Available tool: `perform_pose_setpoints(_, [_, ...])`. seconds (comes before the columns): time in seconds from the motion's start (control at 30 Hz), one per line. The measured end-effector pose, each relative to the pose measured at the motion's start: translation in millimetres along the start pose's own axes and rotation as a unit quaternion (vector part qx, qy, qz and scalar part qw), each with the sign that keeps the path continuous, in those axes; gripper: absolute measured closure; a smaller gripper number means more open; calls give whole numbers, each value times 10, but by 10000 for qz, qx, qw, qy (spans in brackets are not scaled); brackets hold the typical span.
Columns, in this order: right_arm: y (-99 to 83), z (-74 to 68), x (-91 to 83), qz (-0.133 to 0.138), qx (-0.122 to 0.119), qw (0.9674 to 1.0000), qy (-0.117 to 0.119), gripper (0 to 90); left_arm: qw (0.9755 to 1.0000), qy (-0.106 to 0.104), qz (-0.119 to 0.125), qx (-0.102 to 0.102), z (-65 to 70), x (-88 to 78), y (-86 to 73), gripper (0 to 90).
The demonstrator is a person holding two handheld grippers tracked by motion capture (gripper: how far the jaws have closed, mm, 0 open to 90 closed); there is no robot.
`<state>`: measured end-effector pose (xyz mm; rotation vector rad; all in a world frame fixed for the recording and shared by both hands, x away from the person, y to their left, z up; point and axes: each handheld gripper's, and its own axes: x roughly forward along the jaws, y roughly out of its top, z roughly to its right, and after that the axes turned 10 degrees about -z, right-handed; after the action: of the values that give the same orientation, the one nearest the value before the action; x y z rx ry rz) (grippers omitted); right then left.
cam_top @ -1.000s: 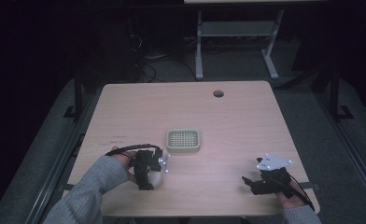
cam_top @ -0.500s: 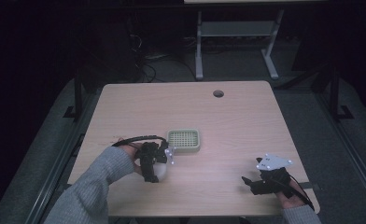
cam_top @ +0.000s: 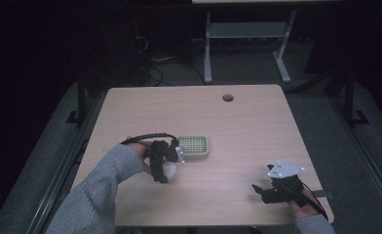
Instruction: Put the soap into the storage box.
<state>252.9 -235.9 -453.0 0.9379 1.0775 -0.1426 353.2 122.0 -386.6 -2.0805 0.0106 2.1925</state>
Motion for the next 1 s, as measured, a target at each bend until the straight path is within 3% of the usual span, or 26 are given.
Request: perform_pose_setpoints(1.0, [-6,8,-12,44,32,10000,-3,139,9999,46,-155,23,-388,-120,271,238])
